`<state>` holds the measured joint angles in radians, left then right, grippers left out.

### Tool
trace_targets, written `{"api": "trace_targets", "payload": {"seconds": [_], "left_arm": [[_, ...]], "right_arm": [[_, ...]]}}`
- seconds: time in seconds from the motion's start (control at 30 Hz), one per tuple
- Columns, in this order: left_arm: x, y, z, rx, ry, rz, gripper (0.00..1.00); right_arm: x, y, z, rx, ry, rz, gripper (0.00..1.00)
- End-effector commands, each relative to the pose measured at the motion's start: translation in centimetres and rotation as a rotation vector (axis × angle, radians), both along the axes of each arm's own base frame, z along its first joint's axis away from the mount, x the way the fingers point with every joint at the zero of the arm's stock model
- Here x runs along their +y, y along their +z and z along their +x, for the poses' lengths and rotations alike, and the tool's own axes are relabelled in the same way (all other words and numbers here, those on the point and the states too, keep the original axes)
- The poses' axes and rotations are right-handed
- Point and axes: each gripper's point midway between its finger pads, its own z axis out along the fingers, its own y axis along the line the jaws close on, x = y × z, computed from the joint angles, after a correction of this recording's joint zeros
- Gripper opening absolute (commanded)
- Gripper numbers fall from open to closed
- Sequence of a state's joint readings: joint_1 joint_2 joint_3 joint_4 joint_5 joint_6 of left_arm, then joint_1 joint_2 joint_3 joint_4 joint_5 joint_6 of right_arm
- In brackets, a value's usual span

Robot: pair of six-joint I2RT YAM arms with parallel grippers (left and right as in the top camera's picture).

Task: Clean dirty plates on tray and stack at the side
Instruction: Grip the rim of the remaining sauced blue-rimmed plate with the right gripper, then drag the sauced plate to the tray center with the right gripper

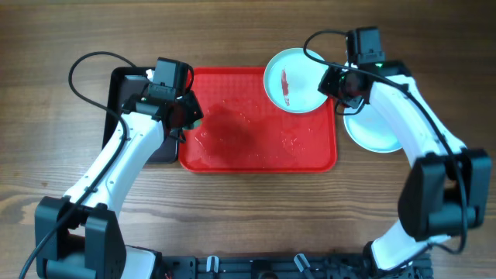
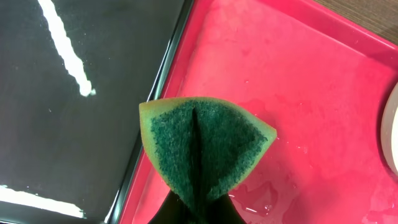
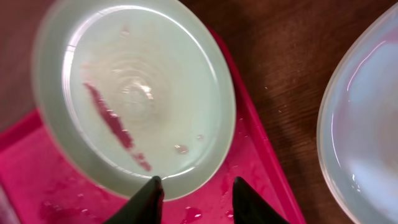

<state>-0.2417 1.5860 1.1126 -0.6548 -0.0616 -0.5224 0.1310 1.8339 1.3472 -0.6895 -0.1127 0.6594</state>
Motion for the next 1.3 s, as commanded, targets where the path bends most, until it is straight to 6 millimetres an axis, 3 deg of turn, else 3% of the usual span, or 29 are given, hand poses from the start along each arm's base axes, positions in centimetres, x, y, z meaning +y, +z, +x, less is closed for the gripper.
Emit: {"api": "trace_targets", "payload": {"seconds": [0.0,0.23,0.5,0.63,0.93,1.0,1.1,1.27], "left_arm": [[0.1,-0.3,0.0,0.007,0.012,-0.004,0.04],[0.1,-0.3,0.0,0.007,0.012,-0.004,0.04],[0.1,-0.3,0.0,0.008,0.012,-0.004,0.04],[0.1,-0.3,0.0,0.008,0.012,-0.003,0.04],[0.1,-0.3,0.0,0.008,0.012,-0.003,0.04],[0.1,-0.3,0.0,0.007,0.012,-0.004,0.04],[0.1,-0.3,0.0,0.007,0.012,-0.004,0.04],[0.1,-0.3,0.0,0.007,0.012,-0.003,0.04]], "right_arm": [[0.1,-3.1,-0.1,0.075,-0.04,0.014,0.31],[0.5,-6.1,-0.5,0.131,-0.001,-0.002,0.2],[2.0,-6.7,-0.6,0.121,0.104,-0.024,0.11],[3.5,-6.9,-1.7,0.142,0.194,-0.046,0.04],[7.6,-7.0,-5.2,0.216,0.4,0.01,0.04],[8.9,-6.4,-5.3,0.191,0.497,0.057,0.14],[9.0,-5.4,-4.0,0.129,0.573,0.037,0.35],[8.7,-3.9,-0.1,-0.051,0.697,-0.074,0.54]]}}
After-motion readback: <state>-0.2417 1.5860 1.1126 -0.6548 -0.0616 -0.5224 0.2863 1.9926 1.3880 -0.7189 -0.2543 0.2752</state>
